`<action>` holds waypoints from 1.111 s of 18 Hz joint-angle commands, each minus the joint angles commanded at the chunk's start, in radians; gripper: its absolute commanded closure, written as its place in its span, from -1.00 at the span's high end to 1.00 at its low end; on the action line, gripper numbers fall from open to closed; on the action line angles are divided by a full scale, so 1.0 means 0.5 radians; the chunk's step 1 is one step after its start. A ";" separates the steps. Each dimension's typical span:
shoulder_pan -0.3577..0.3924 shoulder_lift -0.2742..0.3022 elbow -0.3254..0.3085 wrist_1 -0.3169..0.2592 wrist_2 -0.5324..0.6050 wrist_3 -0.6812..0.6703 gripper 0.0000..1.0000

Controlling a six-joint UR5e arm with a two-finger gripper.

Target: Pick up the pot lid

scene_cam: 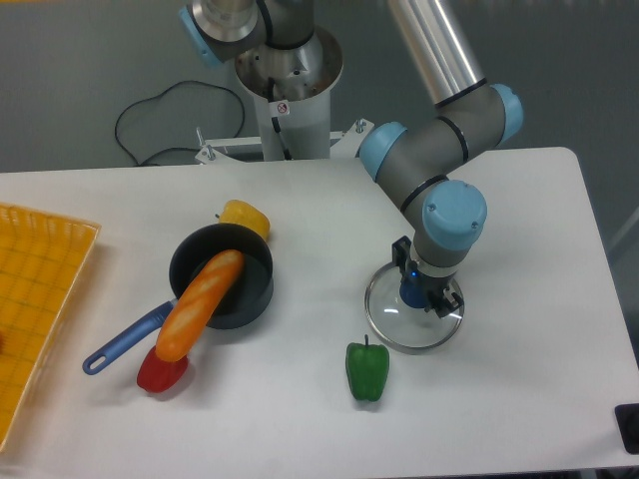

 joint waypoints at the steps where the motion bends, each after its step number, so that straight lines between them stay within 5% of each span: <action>1: -0.006 0.000 0.018 -0.021 0.000 0.000 -0.03; 11: -0.126 0.172 0.068 -0.331 0.000 -0.006 -0.03; 20: -0.178 0.282 0.068 -0.381 -0.012 -0.003 -0.03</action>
